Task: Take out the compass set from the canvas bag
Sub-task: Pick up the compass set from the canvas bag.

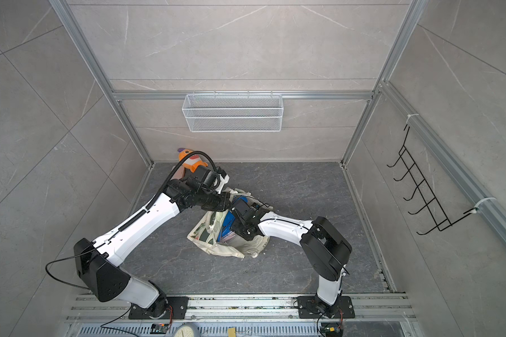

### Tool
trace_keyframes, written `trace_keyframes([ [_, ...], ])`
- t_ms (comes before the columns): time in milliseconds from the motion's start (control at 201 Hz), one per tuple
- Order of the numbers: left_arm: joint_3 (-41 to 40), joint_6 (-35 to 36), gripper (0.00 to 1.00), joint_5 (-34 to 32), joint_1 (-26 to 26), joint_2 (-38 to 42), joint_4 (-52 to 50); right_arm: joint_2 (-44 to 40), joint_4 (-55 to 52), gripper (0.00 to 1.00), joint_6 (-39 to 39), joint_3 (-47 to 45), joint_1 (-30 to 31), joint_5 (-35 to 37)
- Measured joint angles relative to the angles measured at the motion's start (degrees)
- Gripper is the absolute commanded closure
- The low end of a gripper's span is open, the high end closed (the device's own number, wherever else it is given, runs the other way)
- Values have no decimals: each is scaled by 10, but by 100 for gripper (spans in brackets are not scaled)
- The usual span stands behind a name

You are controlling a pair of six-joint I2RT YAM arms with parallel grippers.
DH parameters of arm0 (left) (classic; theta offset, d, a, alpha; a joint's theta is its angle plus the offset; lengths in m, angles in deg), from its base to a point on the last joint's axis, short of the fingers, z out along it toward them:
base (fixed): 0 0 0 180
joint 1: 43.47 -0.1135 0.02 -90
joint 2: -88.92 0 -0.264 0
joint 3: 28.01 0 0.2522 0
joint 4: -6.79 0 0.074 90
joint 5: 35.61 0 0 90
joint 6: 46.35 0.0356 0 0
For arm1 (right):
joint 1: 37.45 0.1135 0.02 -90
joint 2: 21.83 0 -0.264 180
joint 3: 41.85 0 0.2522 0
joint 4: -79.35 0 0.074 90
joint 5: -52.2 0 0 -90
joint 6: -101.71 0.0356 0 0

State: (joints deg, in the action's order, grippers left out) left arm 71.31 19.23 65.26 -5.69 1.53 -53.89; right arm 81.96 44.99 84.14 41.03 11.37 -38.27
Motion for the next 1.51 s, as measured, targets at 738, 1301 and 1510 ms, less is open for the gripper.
trace_keyframes([
  [738, -12, 0, 100, 2, 0, 9, 9, -80, 8, 68, -51, 8, 0, 25],
  [1301, -13, 0, 100, 4, 5, 9, 9, -96, -29, 30, -2, -29, -1, 23],
  [1510, -14, 0, 100, 9, 5, 9, 9, -67, -2, 23, 14, -41, -10, 11],
])
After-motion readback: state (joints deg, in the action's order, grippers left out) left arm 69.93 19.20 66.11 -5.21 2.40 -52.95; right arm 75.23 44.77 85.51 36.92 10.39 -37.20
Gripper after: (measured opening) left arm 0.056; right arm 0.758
